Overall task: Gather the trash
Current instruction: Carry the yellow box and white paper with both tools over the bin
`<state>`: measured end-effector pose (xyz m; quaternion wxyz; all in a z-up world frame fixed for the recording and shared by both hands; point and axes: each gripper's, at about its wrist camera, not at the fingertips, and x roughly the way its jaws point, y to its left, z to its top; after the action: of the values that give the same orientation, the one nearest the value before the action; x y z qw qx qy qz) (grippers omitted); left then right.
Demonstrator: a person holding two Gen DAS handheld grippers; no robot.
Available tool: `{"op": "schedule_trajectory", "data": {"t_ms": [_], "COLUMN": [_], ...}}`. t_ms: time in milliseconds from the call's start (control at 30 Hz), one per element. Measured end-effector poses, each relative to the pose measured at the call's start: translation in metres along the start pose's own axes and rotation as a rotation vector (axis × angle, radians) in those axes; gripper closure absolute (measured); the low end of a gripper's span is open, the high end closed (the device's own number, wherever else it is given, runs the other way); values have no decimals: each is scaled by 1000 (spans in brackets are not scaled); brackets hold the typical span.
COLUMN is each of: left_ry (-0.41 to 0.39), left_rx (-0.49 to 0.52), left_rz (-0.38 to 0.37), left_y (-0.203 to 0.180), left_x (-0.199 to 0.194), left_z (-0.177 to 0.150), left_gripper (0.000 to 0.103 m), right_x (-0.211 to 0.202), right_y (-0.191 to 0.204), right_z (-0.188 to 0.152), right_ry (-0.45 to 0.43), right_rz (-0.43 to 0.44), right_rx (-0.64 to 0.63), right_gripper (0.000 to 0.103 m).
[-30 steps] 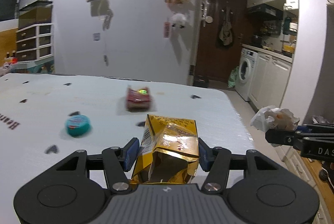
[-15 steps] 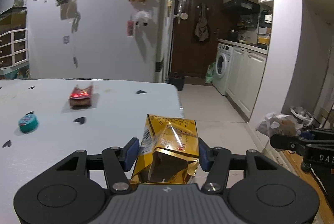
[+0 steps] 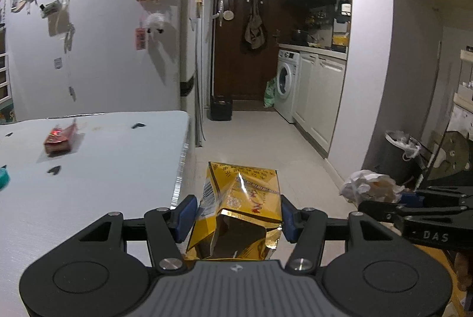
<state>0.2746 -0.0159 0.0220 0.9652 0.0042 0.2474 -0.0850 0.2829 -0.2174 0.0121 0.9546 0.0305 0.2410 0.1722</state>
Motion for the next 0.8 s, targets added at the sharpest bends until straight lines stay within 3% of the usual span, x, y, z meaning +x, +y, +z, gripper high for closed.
{"op": "schedule_trajectory", "data": {"t_ms": [233, 533, 800], "left_ry": [47, 176, 295], "left_rx": [21, 32, 13], "left_rz": [-30, -57, -78], "left_y": [-40, -79, -87], "left_x": [21, 97, 163], "left_z": [-18, -59, -96], "left_gripper": [45, 45, 45], "right_x": [0, 20, 58], "right_y": [-31, -89, -119], "right_z": [-20, -49, -65], "right_ry": [46, 143, 260], "right_rz": [-29, -72, -78], "right_rx": [4, 81, 93], "right_gripper": [66, 66, 66]}}
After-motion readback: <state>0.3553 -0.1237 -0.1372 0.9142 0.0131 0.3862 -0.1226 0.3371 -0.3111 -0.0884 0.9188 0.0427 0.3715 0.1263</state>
